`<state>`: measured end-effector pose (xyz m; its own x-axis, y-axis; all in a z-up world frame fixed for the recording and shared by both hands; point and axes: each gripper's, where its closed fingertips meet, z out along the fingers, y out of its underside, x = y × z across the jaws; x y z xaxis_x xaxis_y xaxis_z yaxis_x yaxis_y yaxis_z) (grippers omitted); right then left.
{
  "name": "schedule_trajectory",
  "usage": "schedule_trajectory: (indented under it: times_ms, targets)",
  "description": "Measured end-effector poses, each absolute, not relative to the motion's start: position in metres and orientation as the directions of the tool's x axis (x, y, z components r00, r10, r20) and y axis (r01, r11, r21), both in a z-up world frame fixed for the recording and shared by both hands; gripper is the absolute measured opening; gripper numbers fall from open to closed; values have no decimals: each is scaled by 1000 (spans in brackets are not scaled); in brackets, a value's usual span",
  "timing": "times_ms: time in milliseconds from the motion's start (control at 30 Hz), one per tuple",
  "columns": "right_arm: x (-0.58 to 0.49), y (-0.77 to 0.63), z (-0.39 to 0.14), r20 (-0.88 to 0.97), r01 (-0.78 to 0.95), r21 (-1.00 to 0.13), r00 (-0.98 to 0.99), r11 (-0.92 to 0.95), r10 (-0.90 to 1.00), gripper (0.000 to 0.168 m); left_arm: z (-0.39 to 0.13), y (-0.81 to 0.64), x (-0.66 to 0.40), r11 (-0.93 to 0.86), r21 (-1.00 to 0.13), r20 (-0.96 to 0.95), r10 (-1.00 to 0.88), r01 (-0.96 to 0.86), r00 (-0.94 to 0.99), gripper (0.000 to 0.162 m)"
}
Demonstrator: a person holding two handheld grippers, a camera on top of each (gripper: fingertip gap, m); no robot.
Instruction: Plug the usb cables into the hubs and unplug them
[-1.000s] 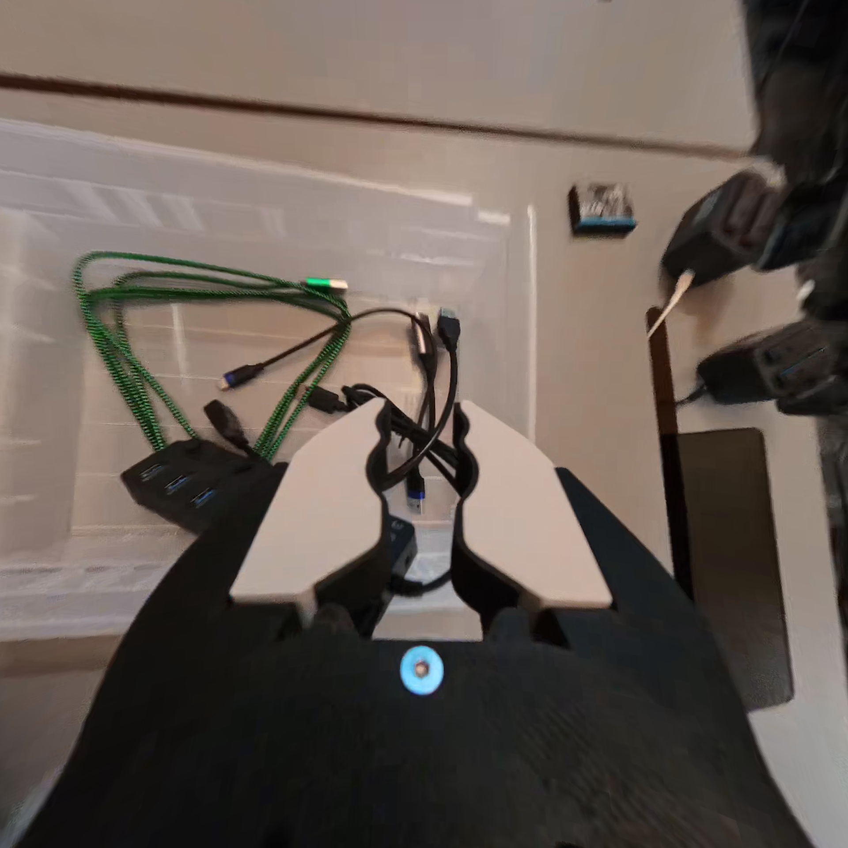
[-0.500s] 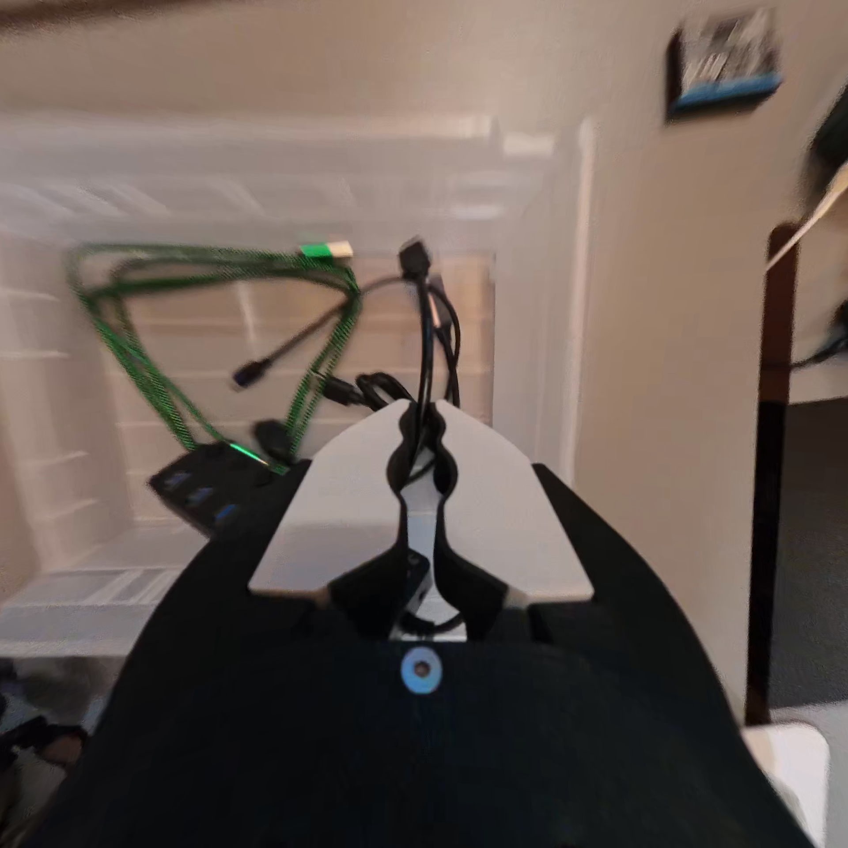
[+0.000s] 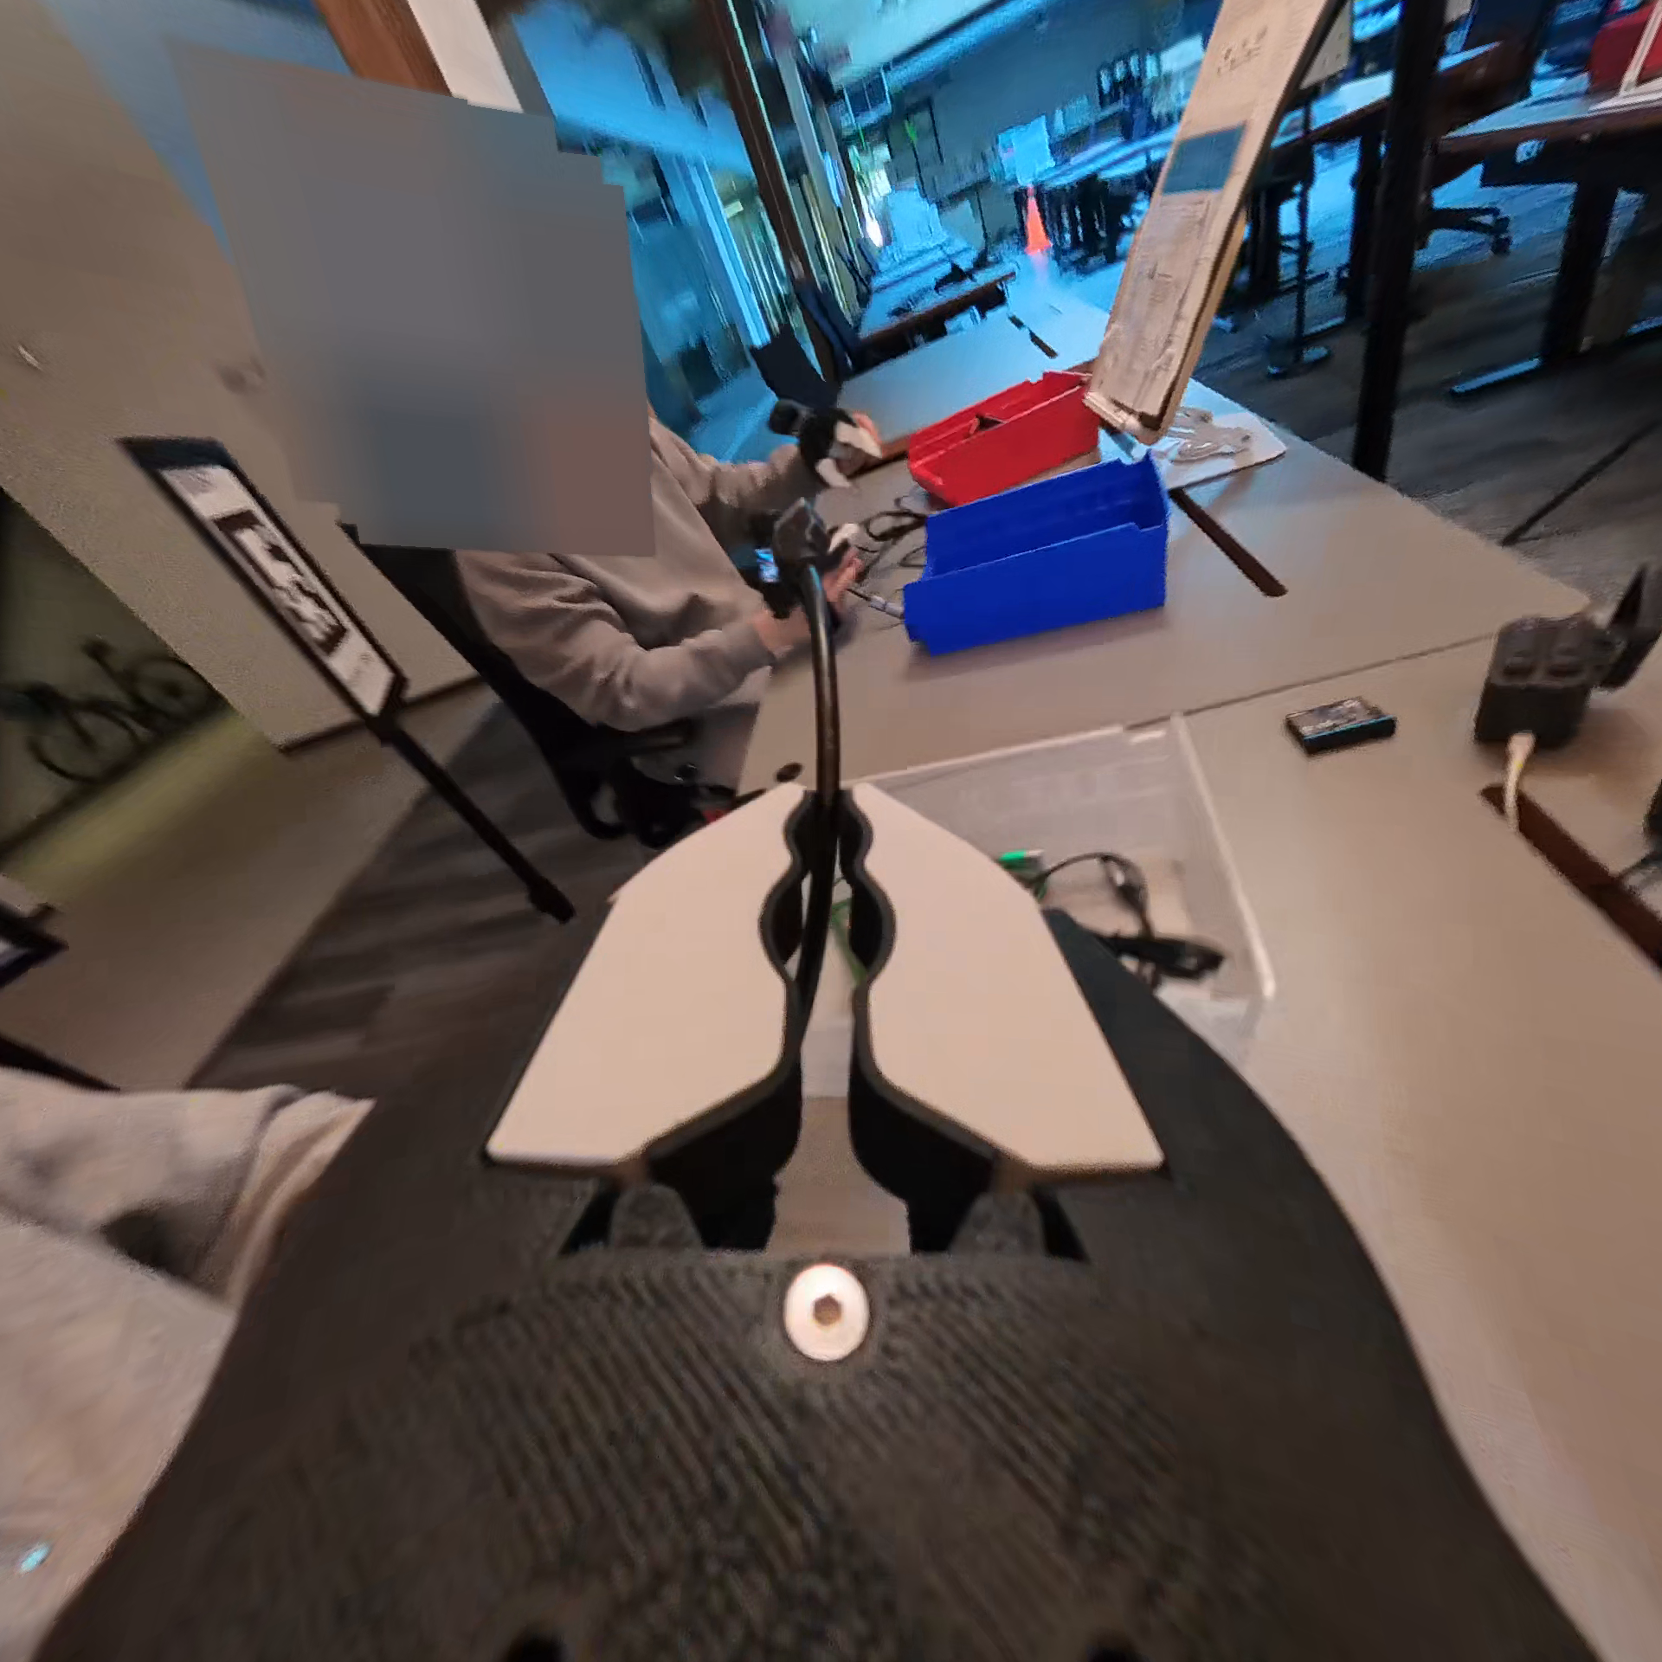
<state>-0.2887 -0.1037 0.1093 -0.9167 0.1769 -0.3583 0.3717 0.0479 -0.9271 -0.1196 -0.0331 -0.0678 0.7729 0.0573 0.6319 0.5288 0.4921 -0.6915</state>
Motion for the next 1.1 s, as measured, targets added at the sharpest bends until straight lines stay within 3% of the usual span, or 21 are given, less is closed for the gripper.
schedule_trajectory:
  times_ms: [133, 367, 533, 633, 800, 900, 1100]
  targets:
    - [-242, -22, 76, -447, 438, -894, -876, -92, 181, 5, -68, -32, -125, 499, -684, 638, 57, 532, 768, 65]
    - [-171, 99, 10, -461, 402, -879, -854, -256, 242, 4, -67, -21, -135, 473, -708, 614, 45, 524, 788, 65]
    - [-118, 133, -30, -487, 398, -847, -846, -353, 216, 4, -59, 4, -124, 398, -742, 558, -80, 540, 826, 65]
    - [-94, 140, -29, -475, 379, -837, -861, -395, 181, 4, -58, 21, -112, 334, -764, 528, -168, 553, 832, 65]
    - [-84, 134, -54, -455, 390, -882, -853, -265, 258, 4, -57, 41, -100, 275, -780, 506, -252, 562, 825, 65]
    - [-85, 133, -64, -497, 426, -861, -819, -278, 285, 4, -56, 50, -99, 257, -760, 526, -298, 598, 797, 65]
    - [-97, 147, -91, -413, 383, -908, -758, -168, 505, 6, -63, 61, -104, 206, -699, 616, -314, 685, 723, 65]
